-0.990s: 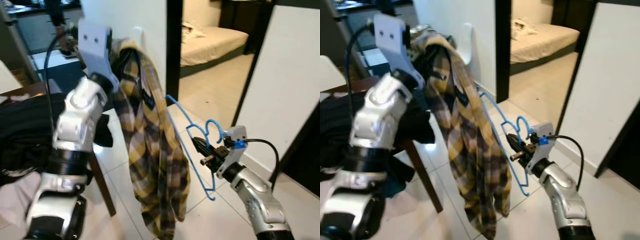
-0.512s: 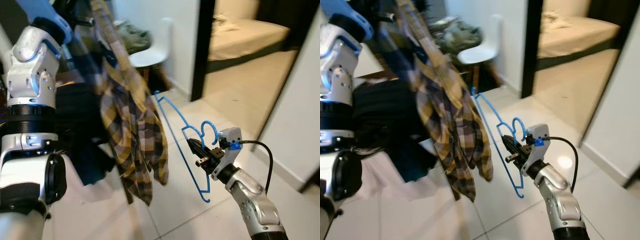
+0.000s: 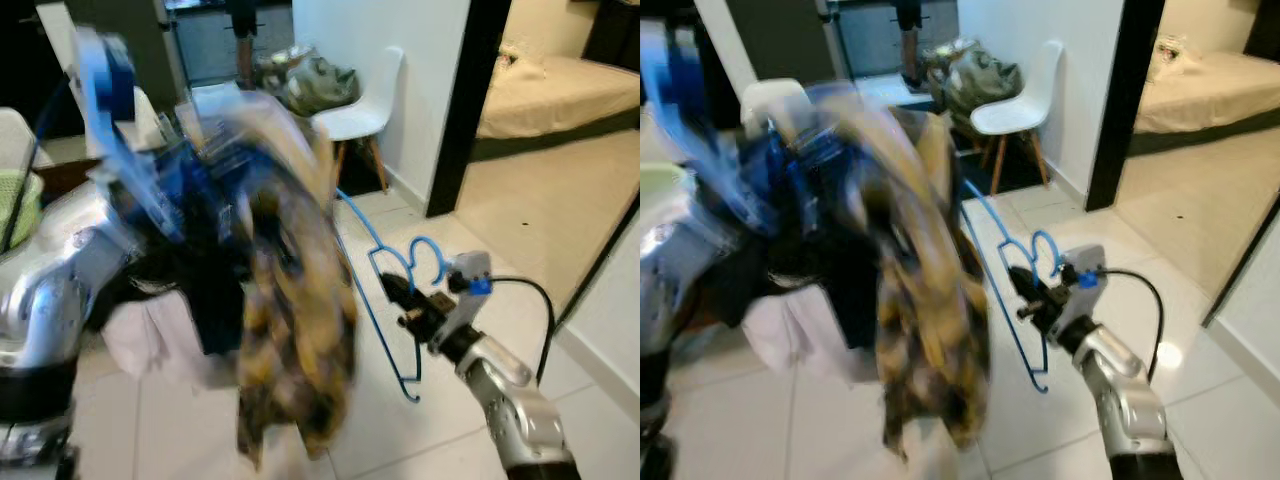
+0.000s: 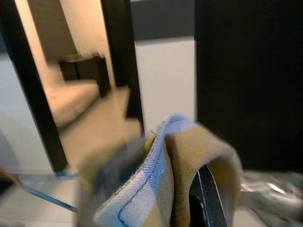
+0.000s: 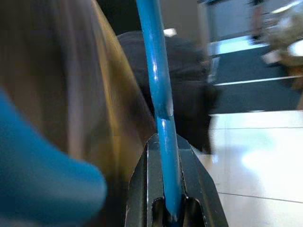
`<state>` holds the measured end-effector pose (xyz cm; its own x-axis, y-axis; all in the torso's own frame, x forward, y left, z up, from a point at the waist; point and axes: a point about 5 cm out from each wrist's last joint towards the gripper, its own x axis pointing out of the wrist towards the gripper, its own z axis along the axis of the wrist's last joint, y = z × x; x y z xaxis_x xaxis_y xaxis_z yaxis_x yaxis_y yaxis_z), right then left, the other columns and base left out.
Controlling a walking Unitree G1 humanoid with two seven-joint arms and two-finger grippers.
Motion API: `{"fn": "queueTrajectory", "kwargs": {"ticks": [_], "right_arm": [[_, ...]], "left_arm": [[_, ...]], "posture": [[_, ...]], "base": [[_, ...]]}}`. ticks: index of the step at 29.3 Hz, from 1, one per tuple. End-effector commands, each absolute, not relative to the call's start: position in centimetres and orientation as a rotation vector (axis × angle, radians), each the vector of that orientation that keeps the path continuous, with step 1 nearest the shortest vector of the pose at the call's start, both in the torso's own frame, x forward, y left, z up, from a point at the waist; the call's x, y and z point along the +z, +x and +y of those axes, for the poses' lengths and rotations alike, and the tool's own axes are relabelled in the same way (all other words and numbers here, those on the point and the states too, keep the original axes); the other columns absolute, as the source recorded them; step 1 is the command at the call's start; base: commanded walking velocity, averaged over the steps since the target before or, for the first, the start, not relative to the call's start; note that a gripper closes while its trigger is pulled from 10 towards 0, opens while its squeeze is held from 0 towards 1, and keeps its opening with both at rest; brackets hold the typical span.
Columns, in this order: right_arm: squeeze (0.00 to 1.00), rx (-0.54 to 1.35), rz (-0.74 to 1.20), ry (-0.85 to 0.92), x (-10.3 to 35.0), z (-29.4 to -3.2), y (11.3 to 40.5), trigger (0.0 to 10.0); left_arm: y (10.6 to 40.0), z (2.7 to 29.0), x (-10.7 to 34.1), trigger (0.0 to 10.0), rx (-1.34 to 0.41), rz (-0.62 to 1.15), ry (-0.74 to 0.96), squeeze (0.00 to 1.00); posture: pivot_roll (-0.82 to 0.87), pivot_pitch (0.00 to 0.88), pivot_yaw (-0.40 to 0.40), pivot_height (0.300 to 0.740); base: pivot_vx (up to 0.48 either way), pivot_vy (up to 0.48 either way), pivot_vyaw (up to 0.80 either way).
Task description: Hang hanger
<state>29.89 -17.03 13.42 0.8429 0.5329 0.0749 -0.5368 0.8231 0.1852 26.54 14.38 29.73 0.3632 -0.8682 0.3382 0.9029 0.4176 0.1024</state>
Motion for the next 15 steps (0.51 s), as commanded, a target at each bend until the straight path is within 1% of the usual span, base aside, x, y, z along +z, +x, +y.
{"fn": "queueTrajectory", "kwargs": {"ticks": [1, 2, 4, 8, 10, 14, 15], "right_arm": [[0.0, 0.579, -0.008, 0.235, 13.3, -16.9, 29.9, 10.0], [0.0, 0.575, -0.009, 0.241, 13.3, -17.0, 29.9, 10.0], [0.0, 0.572, -0.008, 0.242, 13.3, -17.0, 30.0, 10.0], [0.0, 0.571, -0.008, 0.242, 13.3, -17.0, 30.0, 10.0], [0.0, 0.569, -0.008, 0.244, 13.3, -17.0, 30.1, 10.0], [0.0, 0.567, -0.008, 0.245, 13.3, -17.0, 30.1, 10.0], [0.0, 0.565, -0.008, 0.246, 13.3, -17.0, 30.1, 10.0]], "left_arm": [[26.9, 13.8, 27.4, 10.0, -1.081, -0.292, -0.147, 0.0], [27.1, 13.4, 25.8, 10.0, -1.047, -0.236, -0.164, 0.0], [26.6, 12.7, 23.7, 10.0, -1.039, -0.154, -0.162, 0.0], [25.9, 12.0, 23.1, 10.0, -1.076, -0.121, -0.196, 0.0], [25.2, 11.6, 23.4, 10.0, -1.121, -0.116, -0.236, 0.0], [24.9, 11.4, 23.2, 10.0, -1.133, -0.097, -0.246, 0.0], [24.6, 11.3, 22.6, 10.0, -1.139, -0.065, -0.243, 0.0]], "posture": [[-0.12, 0.0, 0.03, 0.74], [-0.12, 0.0, 0.03, 0.74], [-0.12, 0.0, 0.028, 0.74], [-0.12, 0.0, 0.029, 0.74], [-0.12, 0.0, 0.029, 0.74], [-0.12, 0.0, 0.032, 0.74], [-0.12, 0.0, 0.034, 0.74]], "base": [[0.0, 0.0, 0.0], [0.0, 0.0, 0.0], [0.0, 0.0, 0.0], [0.0, 0.0, 0.0], [0.0, 0.0, 0.0], [0.0, 0.0, 0.0], [0.0, 0.0, 0.0]]}}
